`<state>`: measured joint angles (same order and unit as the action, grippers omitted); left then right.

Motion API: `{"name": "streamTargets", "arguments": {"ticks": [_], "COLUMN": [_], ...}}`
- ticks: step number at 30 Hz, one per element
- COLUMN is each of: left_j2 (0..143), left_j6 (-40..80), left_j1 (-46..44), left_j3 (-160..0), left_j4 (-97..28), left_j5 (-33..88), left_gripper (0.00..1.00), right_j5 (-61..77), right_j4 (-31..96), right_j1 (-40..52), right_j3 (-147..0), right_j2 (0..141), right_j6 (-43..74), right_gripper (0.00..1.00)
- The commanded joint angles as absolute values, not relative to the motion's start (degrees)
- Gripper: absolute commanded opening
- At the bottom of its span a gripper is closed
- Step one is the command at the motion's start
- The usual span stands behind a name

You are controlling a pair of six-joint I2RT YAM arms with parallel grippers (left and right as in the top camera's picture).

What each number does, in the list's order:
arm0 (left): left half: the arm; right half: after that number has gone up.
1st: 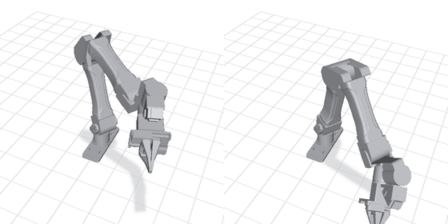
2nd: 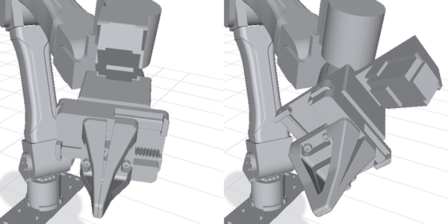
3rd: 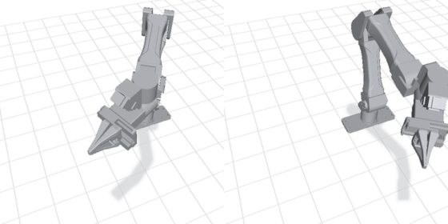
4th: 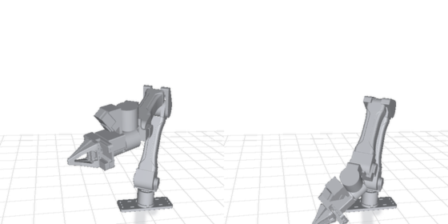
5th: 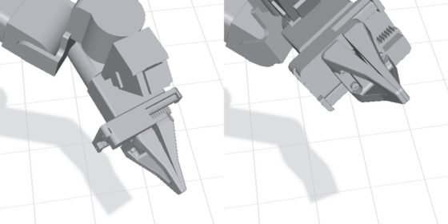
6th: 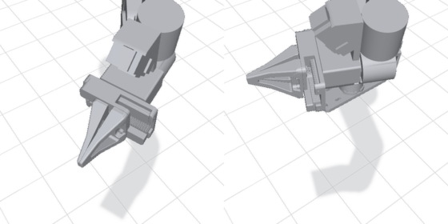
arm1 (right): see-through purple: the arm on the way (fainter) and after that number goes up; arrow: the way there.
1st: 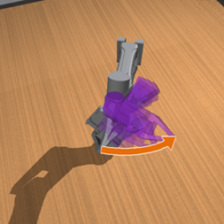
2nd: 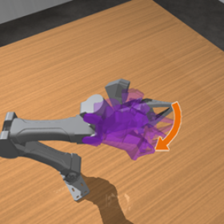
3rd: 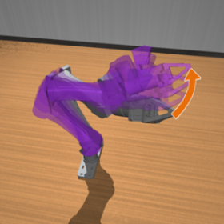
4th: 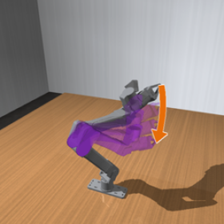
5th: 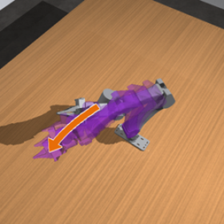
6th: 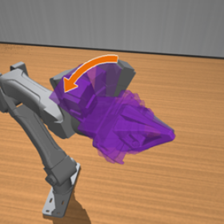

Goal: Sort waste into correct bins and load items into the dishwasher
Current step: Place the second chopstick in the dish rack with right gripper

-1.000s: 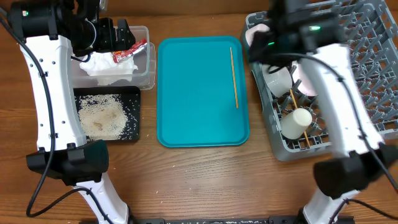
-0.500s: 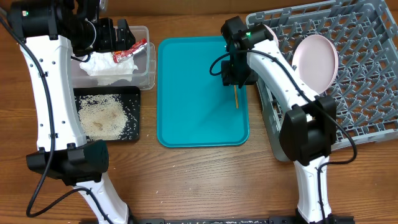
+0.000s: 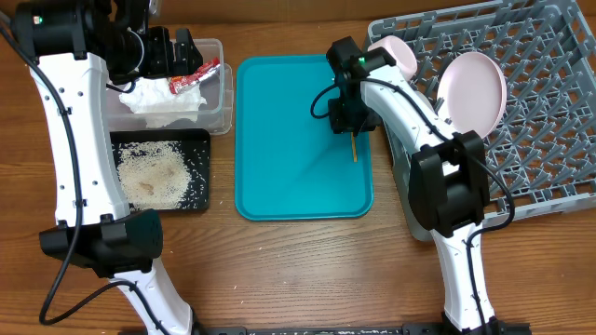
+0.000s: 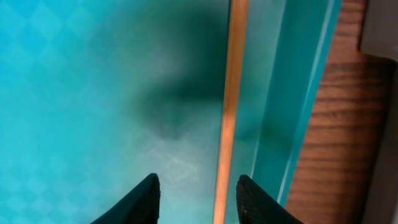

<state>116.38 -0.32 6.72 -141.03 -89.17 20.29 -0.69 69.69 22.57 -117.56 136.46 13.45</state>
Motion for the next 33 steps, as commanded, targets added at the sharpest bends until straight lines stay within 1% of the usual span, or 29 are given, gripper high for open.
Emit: {"name": "streamTargets", "arguments": {"ticks": [1,6,8,9,11,13,17,20,25,28,31,33], "left_j2": [116.38,116.38,116.36,116.36,116.36,116.38,116.36,116.36,116.36,116.36,116.36,116.36], "left_j6": [0.03,0.01,0.01,0.03,0.01,0.01,0.01,0.01,0.03,0.01,0.03,0.01], "left_j1": [6.35,6.35,6.35,6.35,6.35,6.35,6.35,6.35,6.35,6.35,6.35,6.35], "left_j3": [-141.47,-141.47,-141.47,-141.47,-141.47,-141.47,-141.47,-141.47,-141.47,-141.47,-141.47,-141.47], "left_j4": [-89.08,-89.08,-89.08,-89.08,-89.08,-89.08,-89.08,-89.08,-89.08,-89.08,-89.08,-89.08], "left_j5": [19.88,19.88,19.88,19.88,19.88,19.88,19.88,19.88,19.88,19.88,19.88,19.88], "left_gripper": [1.00,1.00,1.00,1.00,1.00,1.00,1.00,1.00,1.00,1.00,1.00,1.00], "right_j5": [-0.75,-0.34,-0.01,0.16,0.27,0.30,1.28,1.43,0.58,-3.64,-10.33,-14.90], "right_j4": [68.88,66.94,66.50,66.41,66.26,66.30,68.03,72.86,82.43,86.11,87.50,88.62], "right_j1": [22.33,22.33,22.33,22.33,22.33,22.33,22.39,22.44,22.41,21.96,20.86,19.66], "right_j3": [-114.76,-111.70,-110.89,-110.74,-110.63,-110.63,-111.63,-115.57,-124.70,-128.40,-129.01,-129.01], "right_j2": [136.66,136.68,136.68,136.68,136.66,136.66,136.35,134.65,126.91,120.57,114.10,111.26], "right_j6": [13.26,13.26,13.26,13.30,13.28,13.28,13.21,13.21,11.44,11.44,11.29,9.13], "right_gripper": [0.41,0.40,0.36,0.31,0.15,0.04,0.04,0.04,0.04,0.04,0.04,0.04]}}
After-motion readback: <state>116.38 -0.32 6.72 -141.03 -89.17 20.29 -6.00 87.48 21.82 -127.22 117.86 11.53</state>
